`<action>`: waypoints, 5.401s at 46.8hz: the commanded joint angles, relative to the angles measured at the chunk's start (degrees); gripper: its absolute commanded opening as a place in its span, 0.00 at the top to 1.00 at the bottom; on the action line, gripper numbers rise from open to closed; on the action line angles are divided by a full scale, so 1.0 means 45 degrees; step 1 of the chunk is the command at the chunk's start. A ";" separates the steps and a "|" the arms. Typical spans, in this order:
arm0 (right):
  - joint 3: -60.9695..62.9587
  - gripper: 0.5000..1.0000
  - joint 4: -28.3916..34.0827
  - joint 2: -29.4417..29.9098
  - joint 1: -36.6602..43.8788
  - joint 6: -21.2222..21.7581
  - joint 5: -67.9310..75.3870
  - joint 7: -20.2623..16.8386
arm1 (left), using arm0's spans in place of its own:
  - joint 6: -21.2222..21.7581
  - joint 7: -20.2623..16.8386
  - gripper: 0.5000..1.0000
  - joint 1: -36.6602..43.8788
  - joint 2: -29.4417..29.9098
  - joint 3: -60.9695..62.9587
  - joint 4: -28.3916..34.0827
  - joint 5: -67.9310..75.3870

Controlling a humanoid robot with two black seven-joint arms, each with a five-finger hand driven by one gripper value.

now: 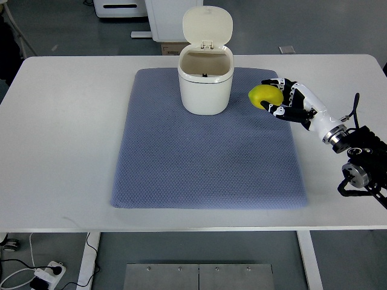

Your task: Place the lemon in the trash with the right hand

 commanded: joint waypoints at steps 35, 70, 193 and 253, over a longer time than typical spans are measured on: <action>-0.2072 1.00 -0.0007 -0.0349 0.4090 0.0430 0.0429 -0.1697 | 0.0000 0.0000 0.00 0.0000 0.0000 0.0000 0.0000 0.0000; -0.3889 1.00 -0.0475 0.0022 0.5712 0.0430 0.0664 -0.2752 | 0.0000 0.0000 0.00 0.0000 0.0000 0.0000 0.0000 0.0000; -0.4184 0.08 -0.0339 0.0238 0.5928 0.0879 0.1250 -0.3631 | 0.0000 0.0000 0.00 0.0000 0.0000 0.0000 0.0000 0.0000; 0.0231 0.00 -0.0143 -0.0778 0.0185 0.0645 0.3457 -0.3670 | 0.0000 0.0000 0.00 0.0000 0.0000 0.0000 0.0000 0.0000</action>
